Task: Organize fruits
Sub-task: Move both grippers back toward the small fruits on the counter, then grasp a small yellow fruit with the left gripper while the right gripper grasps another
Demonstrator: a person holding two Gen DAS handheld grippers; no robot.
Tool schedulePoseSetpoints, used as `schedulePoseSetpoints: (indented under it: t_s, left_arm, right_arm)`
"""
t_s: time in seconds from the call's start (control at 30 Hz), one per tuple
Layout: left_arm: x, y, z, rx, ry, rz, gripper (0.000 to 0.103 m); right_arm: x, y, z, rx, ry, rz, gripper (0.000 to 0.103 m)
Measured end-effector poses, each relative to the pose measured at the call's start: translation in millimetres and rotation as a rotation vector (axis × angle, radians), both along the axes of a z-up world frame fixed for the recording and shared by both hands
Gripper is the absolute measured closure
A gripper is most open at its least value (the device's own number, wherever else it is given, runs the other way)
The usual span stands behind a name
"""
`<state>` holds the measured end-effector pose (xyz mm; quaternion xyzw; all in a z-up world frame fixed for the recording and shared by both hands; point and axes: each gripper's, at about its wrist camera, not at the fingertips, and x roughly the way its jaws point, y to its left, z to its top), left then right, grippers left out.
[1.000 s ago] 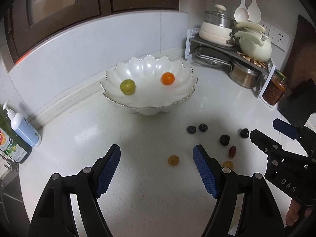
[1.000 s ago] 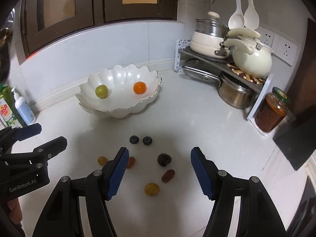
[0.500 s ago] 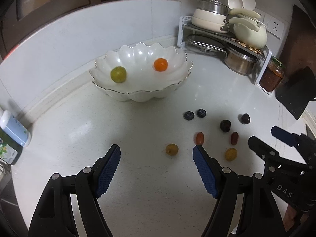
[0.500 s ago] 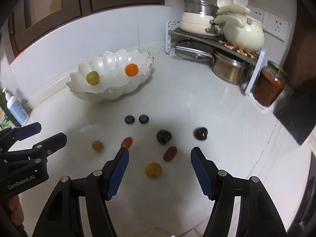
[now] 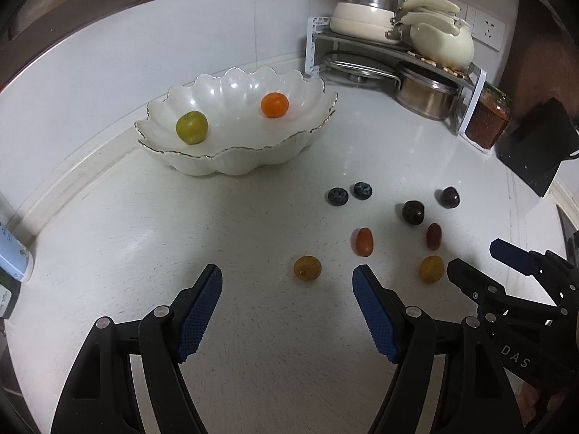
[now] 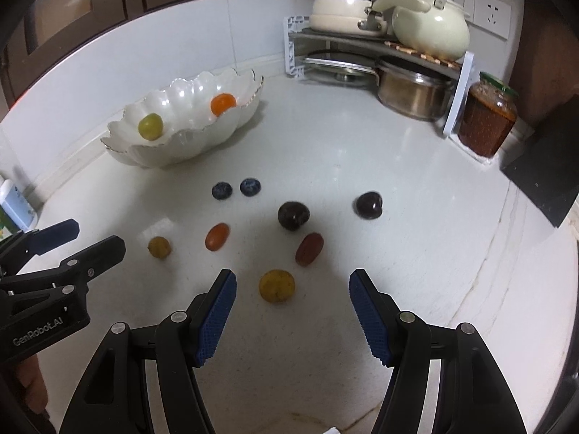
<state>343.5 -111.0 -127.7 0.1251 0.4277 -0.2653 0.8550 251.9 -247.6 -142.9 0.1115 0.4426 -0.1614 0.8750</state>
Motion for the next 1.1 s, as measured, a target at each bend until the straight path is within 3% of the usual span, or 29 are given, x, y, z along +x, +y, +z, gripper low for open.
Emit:
schedulePoseSetpoints:
  t_s: [0.7, 1.0, 1.1]
  left_arm:
    - [18, -21, -37, 0.005, 0.029, -0.051, 0.044]
    - [20, -28, -42, 0.001, 0.037, -0.042, 0.057]
    - [21, -31, -44, 0.002, 0.055, -0.049, 0.066]
  right_arm:
    - [7, 5, -31, 0.001, 0.004, -0.024, 0.038]
    - [13, 7, -39, 0.029, 0.013, 0.007, 0.057]
    - [14, 4, -43, 0.039, 0.026, 0.013, 0.066]
